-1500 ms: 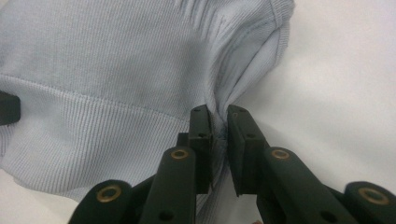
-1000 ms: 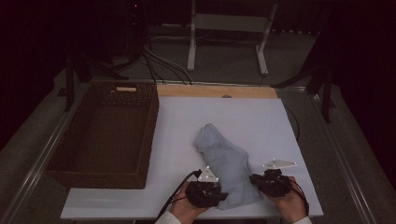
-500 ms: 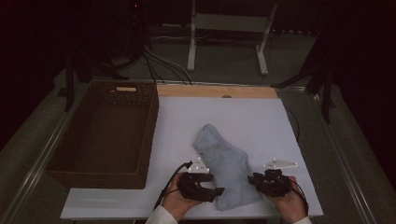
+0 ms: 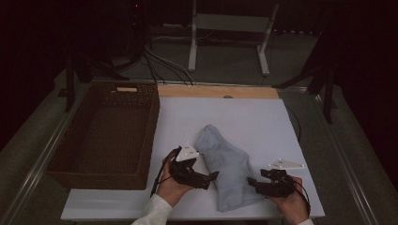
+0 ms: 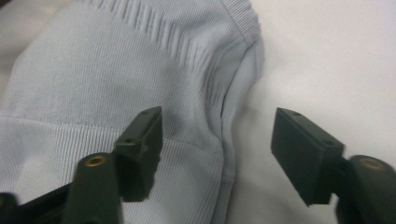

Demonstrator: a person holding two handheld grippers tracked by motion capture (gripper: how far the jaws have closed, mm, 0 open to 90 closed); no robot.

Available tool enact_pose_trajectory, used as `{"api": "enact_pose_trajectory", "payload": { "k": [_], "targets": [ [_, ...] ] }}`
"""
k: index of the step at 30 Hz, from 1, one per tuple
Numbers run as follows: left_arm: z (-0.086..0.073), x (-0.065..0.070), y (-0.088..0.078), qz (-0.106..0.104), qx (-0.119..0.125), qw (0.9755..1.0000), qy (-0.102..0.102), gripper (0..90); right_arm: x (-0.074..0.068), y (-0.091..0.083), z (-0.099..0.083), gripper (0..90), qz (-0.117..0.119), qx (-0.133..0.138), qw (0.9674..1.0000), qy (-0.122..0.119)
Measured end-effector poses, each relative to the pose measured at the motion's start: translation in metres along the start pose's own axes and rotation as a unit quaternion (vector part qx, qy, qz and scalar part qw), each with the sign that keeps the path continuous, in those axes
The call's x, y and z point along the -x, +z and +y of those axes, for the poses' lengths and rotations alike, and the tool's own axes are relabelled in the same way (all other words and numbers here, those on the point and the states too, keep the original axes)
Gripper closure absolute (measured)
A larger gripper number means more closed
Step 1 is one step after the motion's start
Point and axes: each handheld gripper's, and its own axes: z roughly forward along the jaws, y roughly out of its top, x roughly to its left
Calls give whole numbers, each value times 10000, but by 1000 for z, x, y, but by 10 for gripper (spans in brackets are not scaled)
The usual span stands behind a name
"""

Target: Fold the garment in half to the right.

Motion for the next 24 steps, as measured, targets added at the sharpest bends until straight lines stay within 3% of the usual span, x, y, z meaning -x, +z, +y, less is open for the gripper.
{"api": "enact_pose_trajectory", "payload": {
  "k": [6,18,24],
  "targets": [
    [6,-14,0,39,209,9998,24,2,-1,-1,-1,179,-48,142,9999,-44],
    [13,-35,5,306,379,9986,222,2,0,0,-1,150,-39,274,9996,-60],
    [14,-44,11,372,330,9980,384,3,0,0,-1,149,-35,288,9996,-68]
  ]
}}
